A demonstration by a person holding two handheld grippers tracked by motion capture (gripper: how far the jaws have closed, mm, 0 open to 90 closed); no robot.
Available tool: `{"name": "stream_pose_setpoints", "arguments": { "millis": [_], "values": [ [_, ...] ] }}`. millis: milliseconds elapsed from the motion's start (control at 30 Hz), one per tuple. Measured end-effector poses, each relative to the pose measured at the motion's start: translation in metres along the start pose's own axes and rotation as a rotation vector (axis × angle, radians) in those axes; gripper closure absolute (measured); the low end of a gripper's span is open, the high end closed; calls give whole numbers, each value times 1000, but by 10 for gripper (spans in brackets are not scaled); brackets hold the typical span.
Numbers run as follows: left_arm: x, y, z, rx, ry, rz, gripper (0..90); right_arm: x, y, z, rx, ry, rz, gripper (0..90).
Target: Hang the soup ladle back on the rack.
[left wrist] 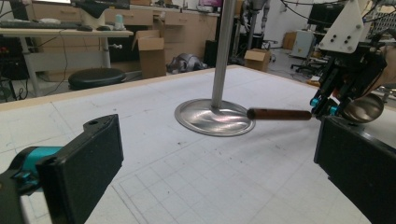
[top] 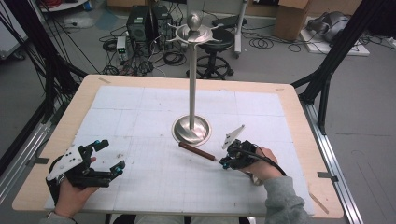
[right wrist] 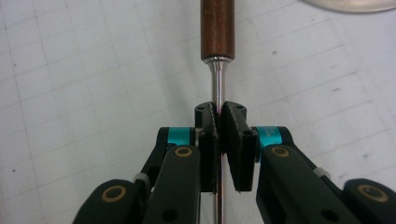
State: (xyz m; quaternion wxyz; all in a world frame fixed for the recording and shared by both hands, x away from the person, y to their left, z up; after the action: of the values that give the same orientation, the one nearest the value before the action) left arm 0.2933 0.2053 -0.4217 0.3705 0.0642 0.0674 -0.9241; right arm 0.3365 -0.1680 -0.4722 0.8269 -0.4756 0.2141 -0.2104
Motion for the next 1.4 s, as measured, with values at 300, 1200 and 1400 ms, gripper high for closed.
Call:
{"name": "stream_pose_setpoints", "arguments": {
  "millis": [300, 1200, 1400],
  "values": [
    [0, 2, 1, 3, -5, -4, 18, 0, -20, 2, 104, 24, 15, 840],
    [-1, 2, 1, 5, -5, -4, 18, -2, -65, 9, 364, 32, 80, 848],
    [0, 2, 1, 11, -10, -4, 18, -1, -65, 8, 376, 35, 93, 849]
  ]
}}
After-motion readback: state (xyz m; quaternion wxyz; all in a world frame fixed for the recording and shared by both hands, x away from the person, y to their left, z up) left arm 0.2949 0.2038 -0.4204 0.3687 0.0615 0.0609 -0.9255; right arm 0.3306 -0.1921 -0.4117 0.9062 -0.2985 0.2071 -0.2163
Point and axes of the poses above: each handheld gripper's, and its own axes: y roughly forward along the jaws, z roughly out of its top, x roughly to its right, the point moved 8 cm from there along y, roughly forward along the jaws, and after that the axes turned 14 degrees about y, right-handed, at the moved point
